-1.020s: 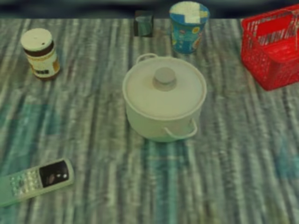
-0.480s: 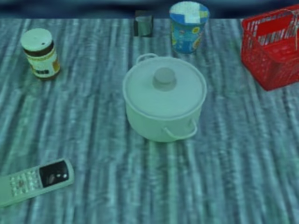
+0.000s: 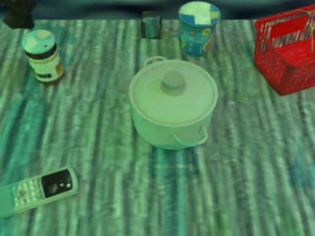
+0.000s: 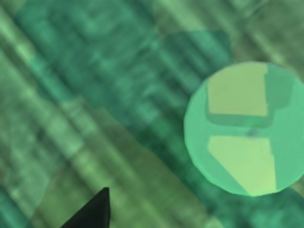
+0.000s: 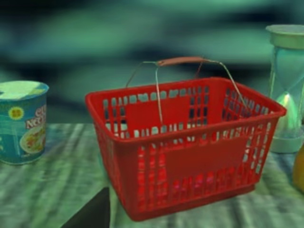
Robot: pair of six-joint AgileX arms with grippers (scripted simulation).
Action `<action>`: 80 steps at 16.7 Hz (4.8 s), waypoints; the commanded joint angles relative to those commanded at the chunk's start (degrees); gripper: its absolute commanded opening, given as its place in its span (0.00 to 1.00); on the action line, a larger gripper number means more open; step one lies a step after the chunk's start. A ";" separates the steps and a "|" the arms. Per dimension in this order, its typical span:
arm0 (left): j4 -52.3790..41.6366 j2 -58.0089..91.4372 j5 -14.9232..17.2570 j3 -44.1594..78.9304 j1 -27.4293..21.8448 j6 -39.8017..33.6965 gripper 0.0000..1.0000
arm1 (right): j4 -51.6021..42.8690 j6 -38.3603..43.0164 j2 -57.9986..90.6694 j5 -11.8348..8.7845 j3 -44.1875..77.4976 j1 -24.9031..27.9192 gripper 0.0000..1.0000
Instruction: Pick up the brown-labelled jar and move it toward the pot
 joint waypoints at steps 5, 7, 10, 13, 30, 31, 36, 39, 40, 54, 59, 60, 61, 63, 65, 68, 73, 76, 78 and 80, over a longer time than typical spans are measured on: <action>-8.52 15.52 1.71 15.61 -0.04 4.86 1.00 | 0.00 0.00 0.00 0.00 0.00 0.00 1.00; -9.87 17.97 1.99 18.06 -0.05 5.63 1.00 | 0.00 0.00 0.00 0.00 0.00 0.00 1.00; -10.11 18.41 2.04 18.50 -0.05 5.76 1.00 | 0.00 0.00 0.00 0.00 0.00 0.00 1.00; -10.01 18.58 1.97 18.35 -0.04 5.70 1.00 | 0.00 0.00 0.00 0.00 0.00 0.00 1.00; 3.43 16.22 1.77 3.04 -1.26 4.54 0.77 | 0.00 0.00 0.00 0.00 0.00 0.00 1.00; 3.43 16.22 1.77 3.04 -1.26 4.54 0.70 | 0.00 0.00 0.00 0.00 0.00 0.00 1.00; 3.43 16.22 1.77 3.04 -1.26 4.54 0.32 | 0.00 0.00 0.00 0.00 0.00 0.00 1.00; 3.43 16.22 1.77 3.04 -1.26 4.54 0.10 | 0.00 0.00 0.00 0.00 0.00 0.00 1.00; 3.43 16.22 1.77 3.04 -1.26 4.54 0.02 | 0.00 0.00 0.00 0.00 0.00 0.00 1.00; 3.81 9.61 1.76 -3.62 -0.57 4.63 0.00 | 0.00 0.00 0.00 0.00 0.00 0.00 1.00; 4.49 -6.71 1.65 -20.95 0.42 4.96 0.00 | 0.00 0.00 0.00 0.00 0.00 0.00 1.00; 4.56 -9.63 1.61 -23.99 0.61 5.06 0.00 | 0.00 0.00 0.00 0.00 0.00 0.00 1.00; 4.59 -12.04 1.57 -26.43 0.78 5.15 0.00 | 0.00 0.00 0.00 0.00 0.00 0.00 1.00; 4.56 -15.07 1.52 -29.49 1.01 5.29 0.00 | 0.00 0.00 0.00 0.00 0.00 0.00 1.00; 4.53 -15.76 1.51 -30.19 1.07 5.32 0.00 | 0.00 0.00 0.00 0.00 0.00 0.00 1.00; 4.52 -15.59 1.51 -29.98 0.72 5.40 0.00 | 0.00 0.00 0.00 0.00 0.00 0.00 1.00; 6.61 -16.64 -0.38 -33.09 -1.68 -0.94 0.00 | 0.00 0.00 0.00 0.00 0.00 0.00 1.00; 9.88 -18.28 -3.38 -37.55 -5.26 -11.84 0.00 | 0.00 0.00 0.00 0.00 0.00 0.00 1.00; 12.79 -19.92 -5.88 -41.15 -8.19 -21.21 0.00 | 0.00 0.00 0.00 0.00 0.00 0.00 1.00; 16.00 -21.81 -8.58 -45.00 -11.31 -31.19 0.00 | 0.00 0.00 0.00 0.00 0.00 0.00 1.00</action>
